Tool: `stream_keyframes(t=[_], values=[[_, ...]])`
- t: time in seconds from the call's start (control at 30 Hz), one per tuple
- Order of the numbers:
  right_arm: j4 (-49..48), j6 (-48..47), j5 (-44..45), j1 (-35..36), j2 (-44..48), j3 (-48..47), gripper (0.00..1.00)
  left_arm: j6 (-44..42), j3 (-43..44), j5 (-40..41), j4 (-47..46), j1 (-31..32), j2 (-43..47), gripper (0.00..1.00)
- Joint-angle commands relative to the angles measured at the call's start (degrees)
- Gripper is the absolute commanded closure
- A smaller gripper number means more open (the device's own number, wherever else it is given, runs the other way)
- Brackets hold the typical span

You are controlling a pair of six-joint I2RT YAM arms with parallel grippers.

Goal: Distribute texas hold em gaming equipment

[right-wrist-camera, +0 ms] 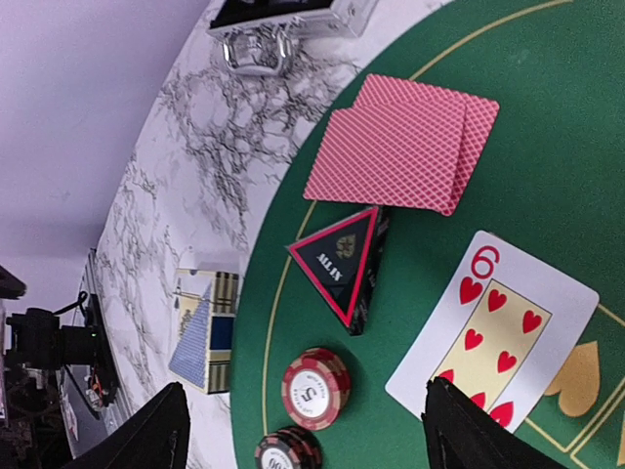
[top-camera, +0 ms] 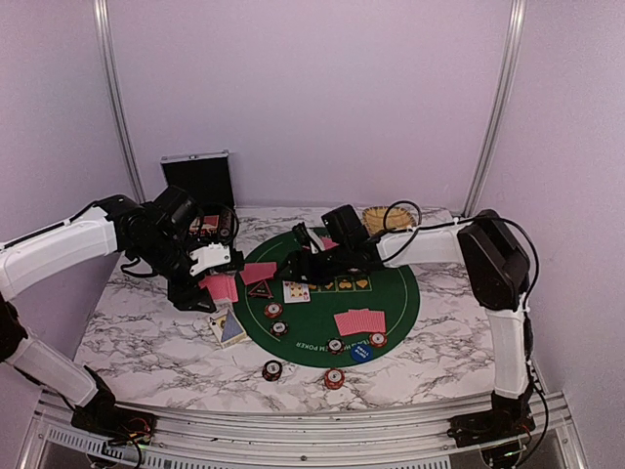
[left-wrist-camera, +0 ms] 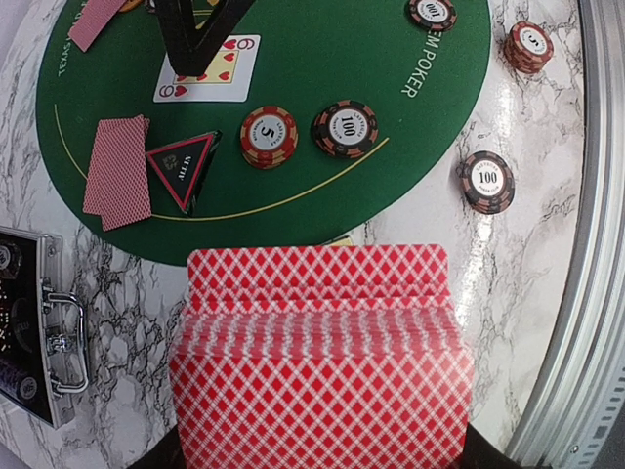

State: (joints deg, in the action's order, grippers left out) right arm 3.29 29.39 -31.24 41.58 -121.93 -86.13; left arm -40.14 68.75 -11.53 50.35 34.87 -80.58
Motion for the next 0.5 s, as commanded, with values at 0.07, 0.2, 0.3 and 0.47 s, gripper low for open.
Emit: stream_keyframes(t=[0.07,0.2,0.3,0.47], values=[[0.3,-1.0,1.6,-0.1,-6.7,-6.3,0.22,-0.9,2.6,-1.3,1.0,-0.2,-1.2,1.00],[-0.6,-1.1,2.3,-1.2,-8.9,-6.5,0.22,-1.1,3.1,-0.9,1.0,-0.2,-1.6,1.00],[-1.4,-0.7,2.5,-2.0,-10.1,-5.9,0.23,-1.3,3.5,-0.8,1.0,-0.2,-2.2,1.00],[-2.1,-0.6,4.5,-3.7,-10.8,-3.9,0.23,-1.5,4.3,-0.8,1.1,-0.2,-3.0,1.00]])
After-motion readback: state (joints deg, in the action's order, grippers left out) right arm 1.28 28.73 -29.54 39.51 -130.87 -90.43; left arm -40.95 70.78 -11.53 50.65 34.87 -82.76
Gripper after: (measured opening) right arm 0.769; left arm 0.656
